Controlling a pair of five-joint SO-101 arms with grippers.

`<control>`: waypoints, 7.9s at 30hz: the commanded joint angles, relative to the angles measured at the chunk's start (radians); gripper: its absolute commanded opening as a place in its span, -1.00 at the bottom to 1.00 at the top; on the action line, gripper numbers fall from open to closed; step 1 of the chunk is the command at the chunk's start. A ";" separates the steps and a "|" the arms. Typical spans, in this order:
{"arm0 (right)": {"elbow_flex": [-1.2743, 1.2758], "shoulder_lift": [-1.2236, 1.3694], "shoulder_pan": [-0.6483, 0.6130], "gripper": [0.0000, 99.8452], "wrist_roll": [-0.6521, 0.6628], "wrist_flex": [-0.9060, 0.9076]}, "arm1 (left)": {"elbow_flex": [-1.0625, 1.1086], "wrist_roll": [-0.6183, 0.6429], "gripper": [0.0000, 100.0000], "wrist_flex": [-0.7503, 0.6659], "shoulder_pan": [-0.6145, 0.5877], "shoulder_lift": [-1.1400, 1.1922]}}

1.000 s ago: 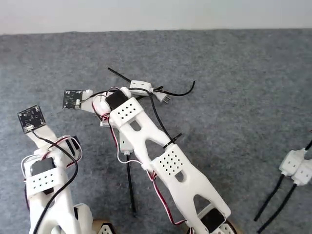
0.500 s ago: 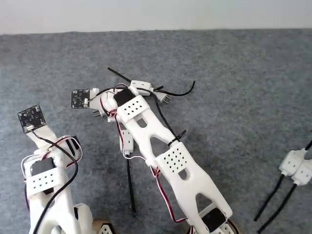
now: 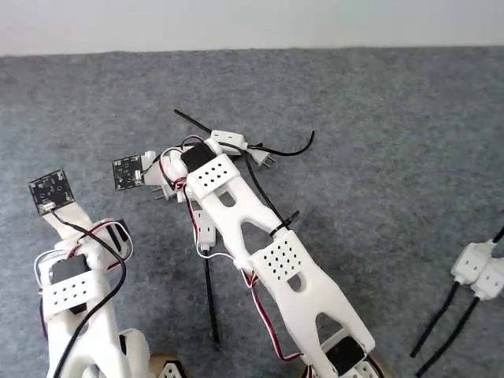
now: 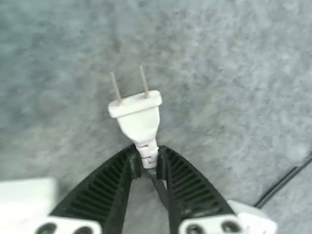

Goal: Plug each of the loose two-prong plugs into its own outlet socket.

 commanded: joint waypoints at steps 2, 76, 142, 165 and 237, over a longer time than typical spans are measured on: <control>-0.219 -0.016 -0.021 -0.98 -0.037 0.206 | -0.005 -0.008 -0.58 -0.060 0.003 -0.014; 2.093 -1.635 0.872 -0.69 -0.551 -0.303 | 0.007 -0.006 -0.58 -0.118 0.003 -0.015; 2.722 -2.342 1.372 -0.70 0.210 -0.031 | 0.007 -0.005 -0.58 -0.118 0.003 -0.015; 2.449 -1.618 1.307 -0.78 0.173 -0.157 | 0.007 -0.005 -0.58 -0.120 0.002 -0.015; 0.017 -0.203 0.800 -0.67 -0.624 0.197 | 0.008 -0.008 -0.58 -0.115 -0.002 -0.014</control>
